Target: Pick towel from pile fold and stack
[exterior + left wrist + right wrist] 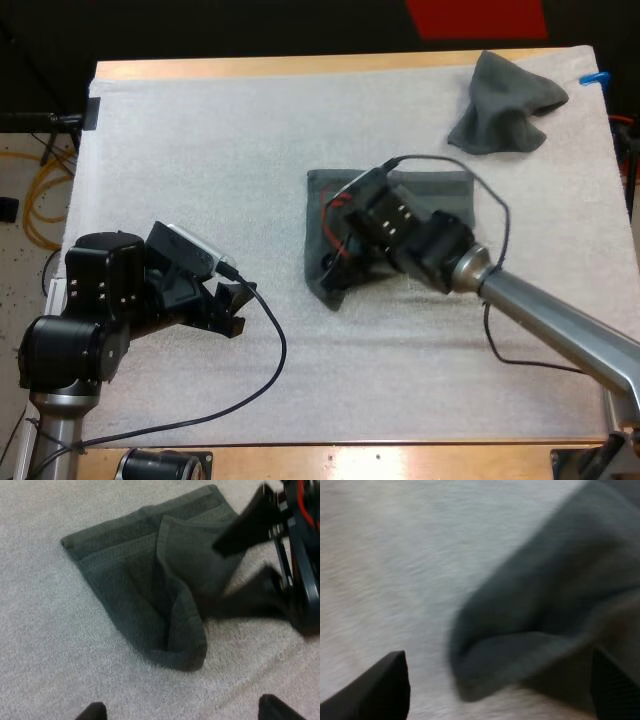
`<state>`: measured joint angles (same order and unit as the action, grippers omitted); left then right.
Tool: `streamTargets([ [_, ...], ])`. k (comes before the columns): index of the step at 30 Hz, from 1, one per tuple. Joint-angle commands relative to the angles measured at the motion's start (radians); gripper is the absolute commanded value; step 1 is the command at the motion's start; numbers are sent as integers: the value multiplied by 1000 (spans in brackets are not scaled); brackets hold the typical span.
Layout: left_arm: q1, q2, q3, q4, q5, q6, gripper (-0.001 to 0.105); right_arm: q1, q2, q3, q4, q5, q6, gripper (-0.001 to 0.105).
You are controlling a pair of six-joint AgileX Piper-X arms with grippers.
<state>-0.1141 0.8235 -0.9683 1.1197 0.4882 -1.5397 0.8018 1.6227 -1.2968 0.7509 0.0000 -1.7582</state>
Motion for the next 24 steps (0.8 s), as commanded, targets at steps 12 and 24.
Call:
streamTargets([
  [12, 2, 10, -3, -164, -7, 5, 59, -352, 5, -4, -16, 6, 36, 71],
  [24, 2, 208, -3, -480, -7, -8, 59, -571, 92, -4, -71, -64, 55, 71],
])
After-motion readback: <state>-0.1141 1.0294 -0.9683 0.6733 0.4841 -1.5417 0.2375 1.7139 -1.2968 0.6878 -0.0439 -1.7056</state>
